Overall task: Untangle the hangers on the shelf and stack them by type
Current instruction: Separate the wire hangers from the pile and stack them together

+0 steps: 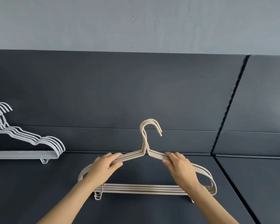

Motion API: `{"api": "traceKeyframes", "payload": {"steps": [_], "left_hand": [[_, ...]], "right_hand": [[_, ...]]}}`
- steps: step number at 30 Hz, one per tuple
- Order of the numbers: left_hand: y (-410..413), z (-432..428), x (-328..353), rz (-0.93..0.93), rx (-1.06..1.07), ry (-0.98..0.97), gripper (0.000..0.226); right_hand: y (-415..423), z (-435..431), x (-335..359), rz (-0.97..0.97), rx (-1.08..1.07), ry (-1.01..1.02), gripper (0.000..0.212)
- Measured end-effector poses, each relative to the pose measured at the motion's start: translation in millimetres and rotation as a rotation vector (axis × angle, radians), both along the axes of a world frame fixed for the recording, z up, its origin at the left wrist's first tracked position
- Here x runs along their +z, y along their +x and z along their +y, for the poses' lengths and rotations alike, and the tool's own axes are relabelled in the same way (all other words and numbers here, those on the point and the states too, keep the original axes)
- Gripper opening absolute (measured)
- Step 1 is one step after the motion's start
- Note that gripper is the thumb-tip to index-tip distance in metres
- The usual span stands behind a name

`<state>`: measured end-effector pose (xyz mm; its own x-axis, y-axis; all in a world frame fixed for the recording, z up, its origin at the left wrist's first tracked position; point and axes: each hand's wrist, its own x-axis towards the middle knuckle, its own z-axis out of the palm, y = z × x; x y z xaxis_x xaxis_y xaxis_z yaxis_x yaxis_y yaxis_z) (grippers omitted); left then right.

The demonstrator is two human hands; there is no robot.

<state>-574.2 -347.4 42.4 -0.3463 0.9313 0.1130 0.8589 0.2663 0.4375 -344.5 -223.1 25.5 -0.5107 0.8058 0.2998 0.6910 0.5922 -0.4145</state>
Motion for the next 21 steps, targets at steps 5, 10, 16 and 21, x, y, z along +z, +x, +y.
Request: {"api": "traceKeyframes", "payload": {"steps": [5,10,16,21], "left_hand": [[6,-10,6,-0.042,0.027,-0.005,0.045],[-7,-33,9,-0.021,0.051,-0.003,0.044],[-44,-71,15,0.021,0.116,0.017,0.042],[-101,-115,19,0.039,0.187,0.055,0.041]], "right_hand": [[1,-1,1,0.015,0.037,-0.015,0.037],[-9,-16,0,0.045,0.113,-0.029,0.033],[-49,-36,8,0.067,0.219,-0.025,0.031],[-121,-64,16,0.065,0.299,-0.017,0.034]]}}
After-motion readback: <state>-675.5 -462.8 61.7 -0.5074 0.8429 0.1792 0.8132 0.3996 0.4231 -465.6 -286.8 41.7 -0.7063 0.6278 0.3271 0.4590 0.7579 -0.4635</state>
